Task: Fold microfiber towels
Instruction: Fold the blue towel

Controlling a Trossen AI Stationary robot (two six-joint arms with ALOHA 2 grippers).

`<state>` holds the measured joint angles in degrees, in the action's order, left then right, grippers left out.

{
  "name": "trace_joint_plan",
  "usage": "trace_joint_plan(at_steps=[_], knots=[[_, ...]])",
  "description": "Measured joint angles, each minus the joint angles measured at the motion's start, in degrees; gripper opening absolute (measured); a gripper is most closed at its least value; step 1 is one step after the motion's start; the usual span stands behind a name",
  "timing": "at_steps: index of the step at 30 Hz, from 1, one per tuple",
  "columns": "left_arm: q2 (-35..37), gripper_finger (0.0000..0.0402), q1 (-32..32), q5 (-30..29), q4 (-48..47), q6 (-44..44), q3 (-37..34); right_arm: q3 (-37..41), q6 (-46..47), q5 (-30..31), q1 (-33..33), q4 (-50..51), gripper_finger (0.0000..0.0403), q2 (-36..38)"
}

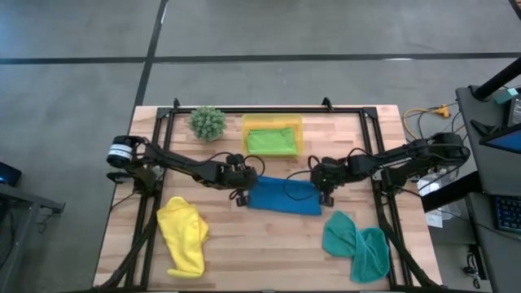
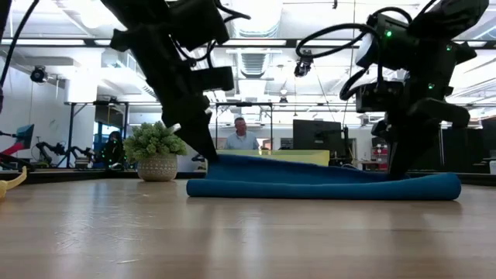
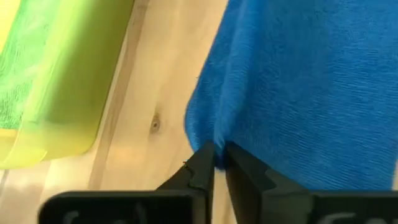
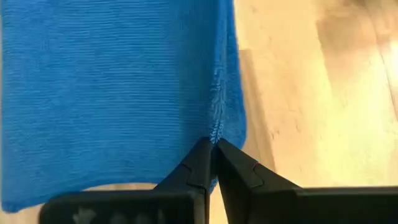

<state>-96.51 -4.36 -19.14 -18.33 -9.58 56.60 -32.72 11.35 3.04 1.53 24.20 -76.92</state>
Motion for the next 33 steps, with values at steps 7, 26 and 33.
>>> trace_joint_plan(at_steps=[7,26,33], knots=[[0.45,0.0104,2.79,-0.26,-0.09,-0.13,0.02,0.23,2.15,0.09,-3.58,0.01,0.0093,1.55],[-6.49,0.0006,5.14,16.38,3.64,8.01,0.88,1.9,24.58,1.69,8.66,-9.64,0.0103,18.26],[-6.91,0.0,-0.09,20.28,-0.26,-1.97,1.49,1.85,29.01,7.51,16.77,-9.31,0.0058,17.31]])
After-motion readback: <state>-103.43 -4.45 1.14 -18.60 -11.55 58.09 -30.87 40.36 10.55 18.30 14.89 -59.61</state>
